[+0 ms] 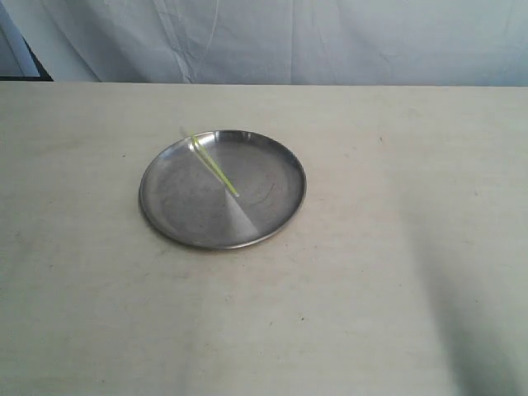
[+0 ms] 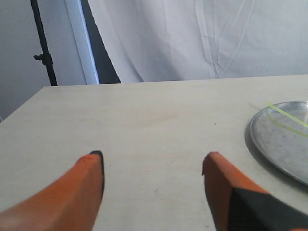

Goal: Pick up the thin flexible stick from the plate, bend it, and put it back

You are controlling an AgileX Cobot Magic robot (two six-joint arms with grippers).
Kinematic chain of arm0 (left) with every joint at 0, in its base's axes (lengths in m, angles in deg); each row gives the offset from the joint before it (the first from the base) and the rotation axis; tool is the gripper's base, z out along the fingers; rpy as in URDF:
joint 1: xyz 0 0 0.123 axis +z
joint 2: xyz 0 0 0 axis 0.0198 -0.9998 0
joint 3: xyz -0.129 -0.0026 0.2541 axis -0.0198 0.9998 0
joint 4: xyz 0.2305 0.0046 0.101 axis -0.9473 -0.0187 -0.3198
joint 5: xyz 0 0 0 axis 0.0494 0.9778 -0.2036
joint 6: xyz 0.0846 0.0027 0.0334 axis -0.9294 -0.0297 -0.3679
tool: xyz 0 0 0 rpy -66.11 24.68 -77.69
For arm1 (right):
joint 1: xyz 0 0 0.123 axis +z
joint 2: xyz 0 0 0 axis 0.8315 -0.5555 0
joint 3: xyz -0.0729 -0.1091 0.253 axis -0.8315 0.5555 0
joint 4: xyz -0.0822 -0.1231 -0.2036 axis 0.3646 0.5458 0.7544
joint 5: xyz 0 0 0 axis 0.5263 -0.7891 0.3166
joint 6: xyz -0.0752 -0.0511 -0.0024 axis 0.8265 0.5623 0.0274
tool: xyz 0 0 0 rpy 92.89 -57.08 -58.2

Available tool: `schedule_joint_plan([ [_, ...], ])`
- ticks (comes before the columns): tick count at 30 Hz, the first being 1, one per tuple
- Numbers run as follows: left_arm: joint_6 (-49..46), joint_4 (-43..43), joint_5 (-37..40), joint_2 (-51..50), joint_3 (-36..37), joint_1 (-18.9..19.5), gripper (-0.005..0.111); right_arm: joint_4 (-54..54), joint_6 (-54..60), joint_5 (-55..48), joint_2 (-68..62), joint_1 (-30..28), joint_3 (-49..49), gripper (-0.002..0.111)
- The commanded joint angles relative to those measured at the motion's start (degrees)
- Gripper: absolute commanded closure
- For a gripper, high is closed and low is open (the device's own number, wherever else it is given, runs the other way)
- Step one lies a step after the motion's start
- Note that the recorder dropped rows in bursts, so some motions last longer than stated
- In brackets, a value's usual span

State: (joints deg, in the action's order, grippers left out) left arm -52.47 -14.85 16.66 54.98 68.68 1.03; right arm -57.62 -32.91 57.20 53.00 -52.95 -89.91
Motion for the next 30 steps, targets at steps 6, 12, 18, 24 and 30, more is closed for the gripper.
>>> schedule_joint_plan([
  [6,0.2,0.0,0.1,0.3,0.3,0.0,0.048,46.4,7.7,-1.4,-34.5,-0.3,-29.9,0.108],
  [12,0.2,0.0,0.1,0.3,0.3,0.0,0.048,52.8,7.5,-33.5,-74.7,1.2,-61.3,0.108],
  [18,0.2,0.0,0.1,0.3,0.3,0.0,0.048,79.8,-11.4,-55.7,-109.6,11.4,-92.3,0.109],
  [24,0.2,0.0,0.1,0.3,0.3,0.0,0.048,103.5,-23.8,-72.6,-132.1,20.6,-115.7,0.109],
  [30,0.2,0.0,0.1,0.3,0.3,0.0,0.048,85.2,-21.7,-66.0,-137.4,23.1,-119.8,0.109],
])
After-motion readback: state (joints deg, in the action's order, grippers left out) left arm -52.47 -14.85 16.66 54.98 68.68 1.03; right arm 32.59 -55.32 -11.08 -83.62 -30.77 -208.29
